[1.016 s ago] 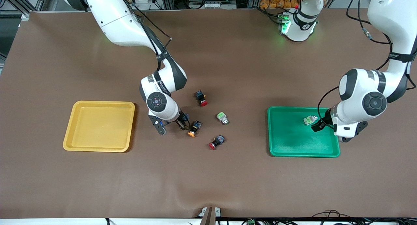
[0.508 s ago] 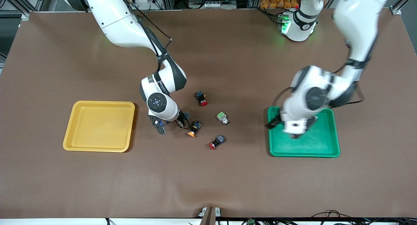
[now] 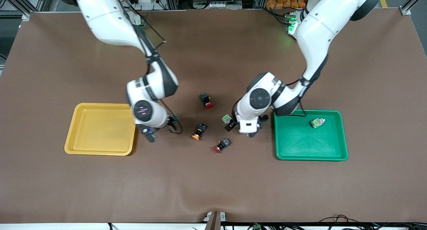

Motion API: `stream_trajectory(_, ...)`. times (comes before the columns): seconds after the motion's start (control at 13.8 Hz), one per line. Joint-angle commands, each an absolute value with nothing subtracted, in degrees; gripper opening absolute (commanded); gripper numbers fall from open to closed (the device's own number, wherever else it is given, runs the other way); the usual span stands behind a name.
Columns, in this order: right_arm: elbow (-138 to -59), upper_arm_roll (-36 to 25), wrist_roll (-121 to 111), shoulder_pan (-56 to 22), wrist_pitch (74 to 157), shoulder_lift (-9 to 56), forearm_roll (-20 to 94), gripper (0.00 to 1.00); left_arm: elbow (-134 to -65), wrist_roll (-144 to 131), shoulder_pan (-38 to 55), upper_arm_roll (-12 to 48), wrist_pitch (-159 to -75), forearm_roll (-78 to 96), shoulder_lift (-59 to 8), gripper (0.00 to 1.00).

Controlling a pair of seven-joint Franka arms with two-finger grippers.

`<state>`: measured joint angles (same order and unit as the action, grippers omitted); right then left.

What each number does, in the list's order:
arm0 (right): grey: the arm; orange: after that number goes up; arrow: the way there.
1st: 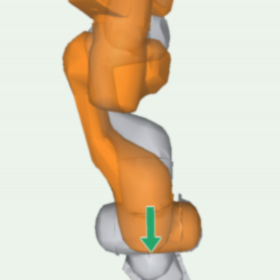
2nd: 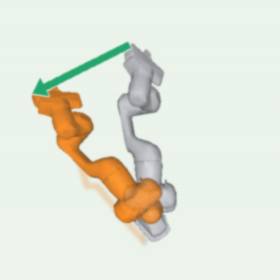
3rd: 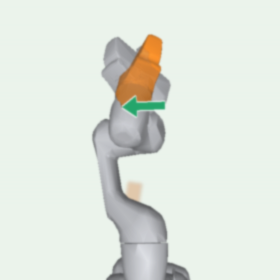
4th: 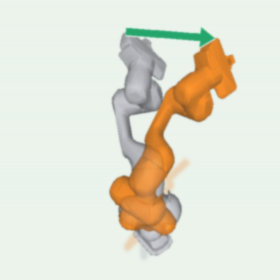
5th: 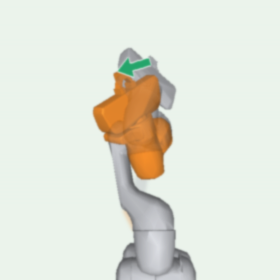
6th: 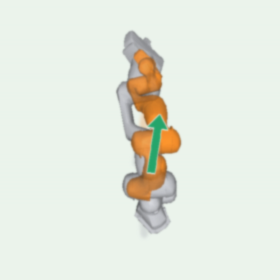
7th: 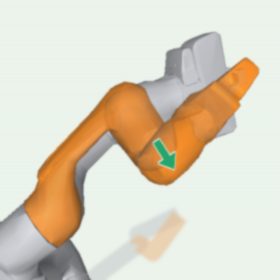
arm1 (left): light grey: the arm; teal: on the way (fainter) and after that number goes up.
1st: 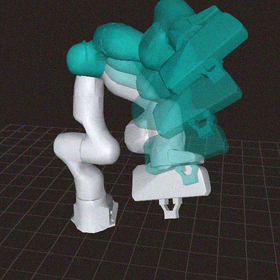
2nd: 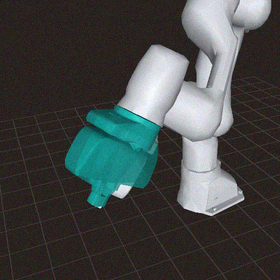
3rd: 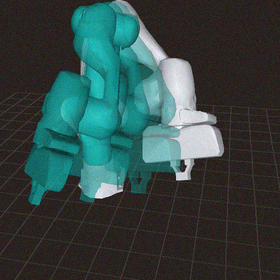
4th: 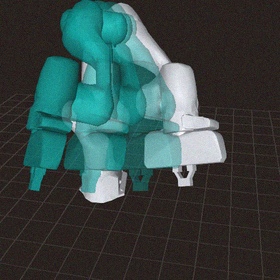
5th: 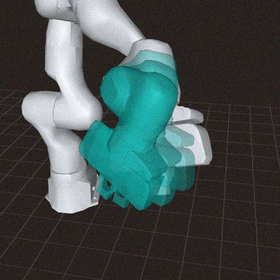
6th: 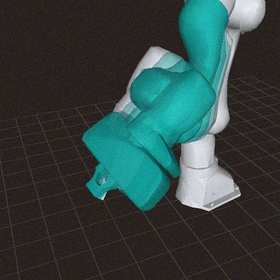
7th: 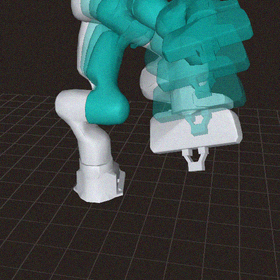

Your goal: Place green and yellow buttons in trays

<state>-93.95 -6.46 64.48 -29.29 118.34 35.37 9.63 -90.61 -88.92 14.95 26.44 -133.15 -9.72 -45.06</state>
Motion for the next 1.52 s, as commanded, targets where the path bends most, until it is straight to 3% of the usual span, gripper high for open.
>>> stream_trajectory(0.0, -95.4, -9.1, 55.0, -26.4, 113.7, 31.5, 7.9, 0.00, -88.9, -90.0, 17.0, 25.5, -133.5, -10.3, -46.3, 1.00)
stream_trajectory(0.15, -95.5, -11.0, 45.0, -23.3, 113.1, 31.1, 7.9, 0.00, -89.0, -90.0, 18.5, 24.0, -135.3, -10.3, -46.8, 1.00)
stream_trajectory(0.22, -95.5, -11.0, 40.4, -20.9, 113.1, 31.1, 7.9, 0.00, -88.9, -90.0, 19.3, 23.0, -135.5, -10.4, -47.0, 0.95)
stream_trajectory(0.29, -95.7, -11.0, 35.6, -18.4, 113.2, 31.3, 7.9, 0.00, -88.9, -90.0, 20.1, 22.2, -135.6, -10.3, -47.6, 0.81)
stream_trajectory(0.44, -96.2, -11.0, 25.5, -14.2, 113.4, 31.9, 8.0, 0.00, -88.9, -90.0, 20.9, 21.4, -137.2, -10.3, -48.2, 0.69)
stream_trajectory(0.73, -98.1, -10.7, -1.1, -3.5, 113.7, 33.7, 8.8, 0.00, -88.9, -90.0, 20.9, 21.4, -138.0, -10.5, -47.9, 0.07)
stream_trajectory(0.8, -98.1, -10.7, -5.2, -1.6, 113.7, 34.4, 9.7, 0.00, -89.0, -89.5, 20.6, 21.4, -137.9, -10.5, -47.5, 0.00)
stream_trajectory(1.02, -98.0, -10.7, -11.1, 1.6, 114.2, 36.6, 14.8, 0.00, -89.2, -88.9, 18.4, 21.4, -135.9, -12.5, -44.4, 0.00)
stream_trajectory(1.09, -98.0, -10.7, -12.1, 1.9, 114.5, 37.1, 16.2, 0.17, -89.0, -87.6, 17.1, 21.4, -133.6, -12.7, -42.6, 0.00)
stream_trajectory(1.16, -98.0, -10.7, -12.3, 1.9, 114.7, 37.4, 17.4, 0.77, -89.1, -84.7, 15.5, 21.4, -131.0, -12.7, -40.5, 0.00)
stream_trajectory(1.23, -97.7, -10.7, -12.1, 1.5, 114.2, 37.4, 18.2, 1.00, -89.1, -80.2, 13.6, 21.4, -128.0, -12.7, -38.6, 0.00)
stream_trajectory(1.45, -95.6, -10.5, -11.4, -0.2, 109.7, 35.9, 18.3, 1.00, -89.6, -67.2, 6.9, 21.4, -119.9, -12.7, -34.7, 0.00)
